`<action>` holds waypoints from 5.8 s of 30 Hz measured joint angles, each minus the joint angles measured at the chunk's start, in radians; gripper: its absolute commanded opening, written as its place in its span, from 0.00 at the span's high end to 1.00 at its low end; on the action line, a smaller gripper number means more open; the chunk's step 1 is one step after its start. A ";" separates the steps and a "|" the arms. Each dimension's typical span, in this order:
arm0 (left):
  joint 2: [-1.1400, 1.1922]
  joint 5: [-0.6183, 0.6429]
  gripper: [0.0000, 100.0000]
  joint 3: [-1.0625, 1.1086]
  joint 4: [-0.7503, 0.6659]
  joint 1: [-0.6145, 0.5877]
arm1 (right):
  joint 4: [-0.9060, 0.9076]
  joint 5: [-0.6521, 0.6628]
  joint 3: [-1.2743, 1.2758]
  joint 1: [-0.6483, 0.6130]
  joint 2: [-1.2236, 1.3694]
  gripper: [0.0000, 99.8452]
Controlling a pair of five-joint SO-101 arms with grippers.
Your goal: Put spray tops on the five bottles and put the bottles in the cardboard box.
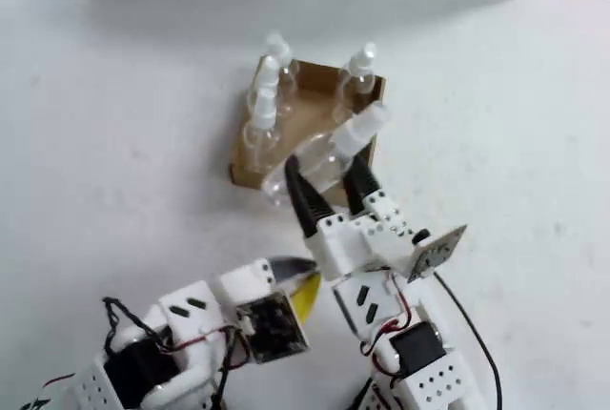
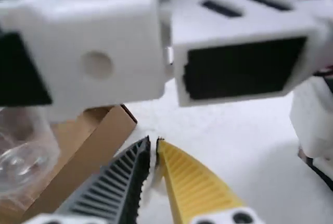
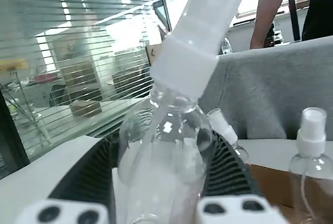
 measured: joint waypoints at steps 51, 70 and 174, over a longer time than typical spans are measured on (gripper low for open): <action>0.292 0.002 0.98 0.147 -0.459 -0.290 | 0.373 0.086 -0.063 -0.035 -0.011 0.98; 0.299 -0.150 0.98 -0.064 -0.175 -0.466 | 0.373 0.176 -0.063 0.072 -0.009 0.99; 0.302 -0.153 0.98 0.267 -0.506 -1.074 | -0.153 0.397 -0.713 0.319 1.528 0.98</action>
